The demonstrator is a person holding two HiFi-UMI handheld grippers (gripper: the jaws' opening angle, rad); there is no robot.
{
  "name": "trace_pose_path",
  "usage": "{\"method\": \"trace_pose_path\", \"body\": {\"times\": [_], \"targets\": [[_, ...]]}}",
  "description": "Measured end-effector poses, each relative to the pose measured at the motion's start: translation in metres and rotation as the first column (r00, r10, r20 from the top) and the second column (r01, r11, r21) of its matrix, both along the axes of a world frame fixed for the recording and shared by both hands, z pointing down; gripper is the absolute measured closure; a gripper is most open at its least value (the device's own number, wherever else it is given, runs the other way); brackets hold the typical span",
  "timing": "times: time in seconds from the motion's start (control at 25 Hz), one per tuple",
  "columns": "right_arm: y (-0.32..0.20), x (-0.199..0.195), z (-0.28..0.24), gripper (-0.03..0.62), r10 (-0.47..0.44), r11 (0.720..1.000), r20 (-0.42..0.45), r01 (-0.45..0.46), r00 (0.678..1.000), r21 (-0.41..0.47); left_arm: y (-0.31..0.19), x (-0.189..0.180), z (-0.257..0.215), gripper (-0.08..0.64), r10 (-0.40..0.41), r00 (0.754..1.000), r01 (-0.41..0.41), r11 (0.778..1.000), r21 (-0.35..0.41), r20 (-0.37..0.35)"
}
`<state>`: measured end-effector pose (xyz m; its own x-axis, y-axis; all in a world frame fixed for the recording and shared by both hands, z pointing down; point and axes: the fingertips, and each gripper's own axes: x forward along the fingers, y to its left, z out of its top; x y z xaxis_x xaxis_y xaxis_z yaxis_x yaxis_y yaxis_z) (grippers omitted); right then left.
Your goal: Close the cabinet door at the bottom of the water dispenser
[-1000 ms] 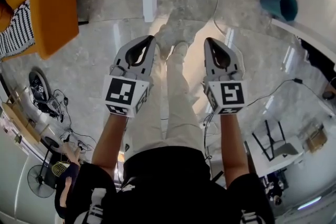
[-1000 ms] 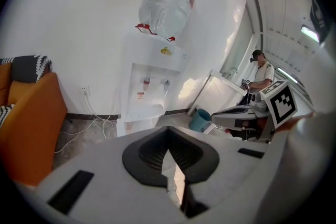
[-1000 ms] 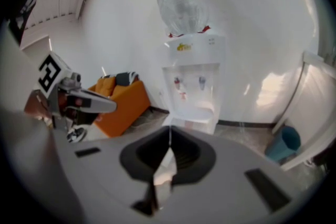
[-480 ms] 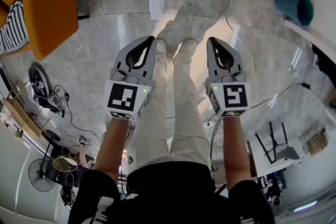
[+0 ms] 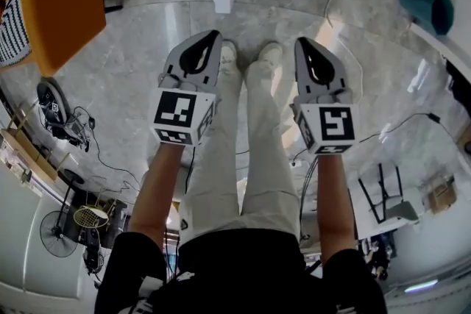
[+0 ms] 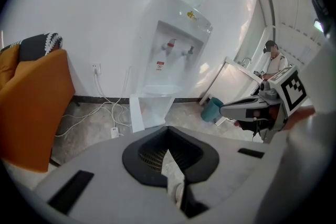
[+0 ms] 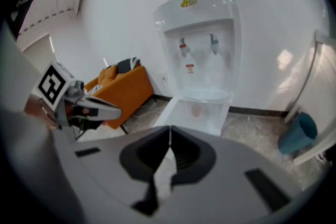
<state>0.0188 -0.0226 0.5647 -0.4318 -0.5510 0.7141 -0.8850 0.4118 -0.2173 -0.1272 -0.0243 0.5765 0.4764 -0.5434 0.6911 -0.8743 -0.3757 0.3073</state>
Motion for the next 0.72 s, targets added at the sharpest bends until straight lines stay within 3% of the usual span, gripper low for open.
{"method": "trace_pose_path", "body": {"times": [0.48,0.56,0.72], "targets": [[-0.004,-0.014,0.030,0.557,-0.063,0.998,-0.023,0.063,0.998,-0.014,0.009,-0.021,0.067,0.545,-0.106,0.994,0.106,0.988,-0.111,0.005],[-0.002,-0.015,0.032,0.557,-0.073,0.997,-0.030,0.072,0.997,-0.018,0.009,-0.025,0.082,0.484,-0.131,0.991,0.131,0.982,-0.134,0.008],[0.010,-0.019,0.040,0.557,-0.095,0.995,-0.032,0.093,0.995,-0.042,0.010,-0.029,0.110,0.445,-0.136,0.990,0.138,0.976,-0.170,0.020]]}}
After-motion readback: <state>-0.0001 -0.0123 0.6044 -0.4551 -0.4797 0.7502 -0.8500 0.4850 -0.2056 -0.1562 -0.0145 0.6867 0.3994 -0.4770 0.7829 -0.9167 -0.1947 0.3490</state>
